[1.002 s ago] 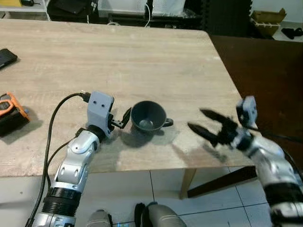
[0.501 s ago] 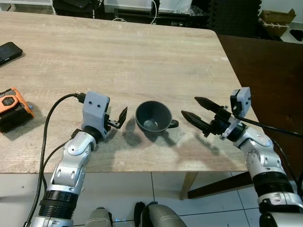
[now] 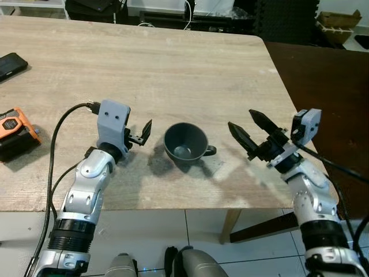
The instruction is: Setting the table
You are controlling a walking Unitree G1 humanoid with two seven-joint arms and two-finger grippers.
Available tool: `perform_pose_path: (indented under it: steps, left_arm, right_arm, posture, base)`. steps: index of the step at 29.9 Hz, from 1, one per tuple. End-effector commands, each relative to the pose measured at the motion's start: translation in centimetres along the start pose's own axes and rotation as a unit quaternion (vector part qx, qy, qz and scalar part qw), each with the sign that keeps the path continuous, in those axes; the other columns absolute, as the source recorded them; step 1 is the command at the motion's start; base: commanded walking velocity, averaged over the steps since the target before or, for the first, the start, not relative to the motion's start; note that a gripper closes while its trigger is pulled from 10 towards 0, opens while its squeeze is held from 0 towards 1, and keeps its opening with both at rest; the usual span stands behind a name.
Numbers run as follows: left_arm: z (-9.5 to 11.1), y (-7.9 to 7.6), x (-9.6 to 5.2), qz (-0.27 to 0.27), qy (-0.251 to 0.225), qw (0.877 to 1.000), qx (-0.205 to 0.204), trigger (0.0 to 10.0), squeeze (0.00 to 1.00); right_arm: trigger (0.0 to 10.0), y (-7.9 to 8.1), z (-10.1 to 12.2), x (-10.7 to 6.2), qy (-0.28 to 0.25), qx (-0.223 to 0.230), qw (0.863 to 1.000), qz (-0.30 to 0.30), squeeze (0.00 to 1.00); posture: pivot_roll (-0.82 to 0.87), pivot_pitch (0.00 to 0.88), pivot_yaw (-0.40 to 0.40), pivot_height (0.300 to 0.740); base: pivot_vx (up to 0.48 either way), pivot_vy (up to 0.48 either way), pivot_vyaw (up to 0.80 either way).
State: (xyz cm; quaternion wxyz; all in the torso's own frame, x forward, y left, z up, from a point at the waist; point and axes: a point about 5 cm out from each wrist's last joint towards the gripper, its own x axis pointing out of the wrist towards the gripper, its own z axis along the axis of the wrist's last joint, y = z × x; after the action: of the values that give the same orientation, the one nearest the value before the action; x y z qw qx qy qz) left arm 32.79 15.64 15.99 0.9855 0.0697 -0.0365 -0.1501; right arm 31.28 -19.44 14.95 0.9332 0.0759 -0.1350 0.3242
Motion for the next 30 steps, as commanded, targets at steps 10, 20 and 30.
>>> perform_pose_path:
  steps: [10,20,30]
  left_arm:
    - [-0.08,-0.12,0.9,-0.009,0.001,1.0,0.007,10.0,0.0]
    - [0.08,0.32,1.18,-0.002,-0.003,1.0,0.009,10.0,0.0]
    - [-0.38,0.59,0.82,0.011,-0.002,1.0,-0.001,10.0,0.0]
  right_arm:
    - [10.0,0.05,-0.29,-1.22,-0.01,0.0,0.999,-0.044,0.0]
    - [10.0,0.0,-0.33,-1.1,-0.005,-0.002,0.999,-0.048,0.0]
    - [10.0,0.14,-0.33,-1.13,-0.004,0.0,0.999,-0.05,0.0]
  posture:
    - [0.1,0.075,-0.008,0.74]
    - [0.1,0.074,-0.019,0.74]
    - [0.09,0.075,-0.025,0.74]
  base:
    - [0.0,0.0,0.0]
    - [0.0,0.0,0.0]
    - [0.0,0.0,0.0]
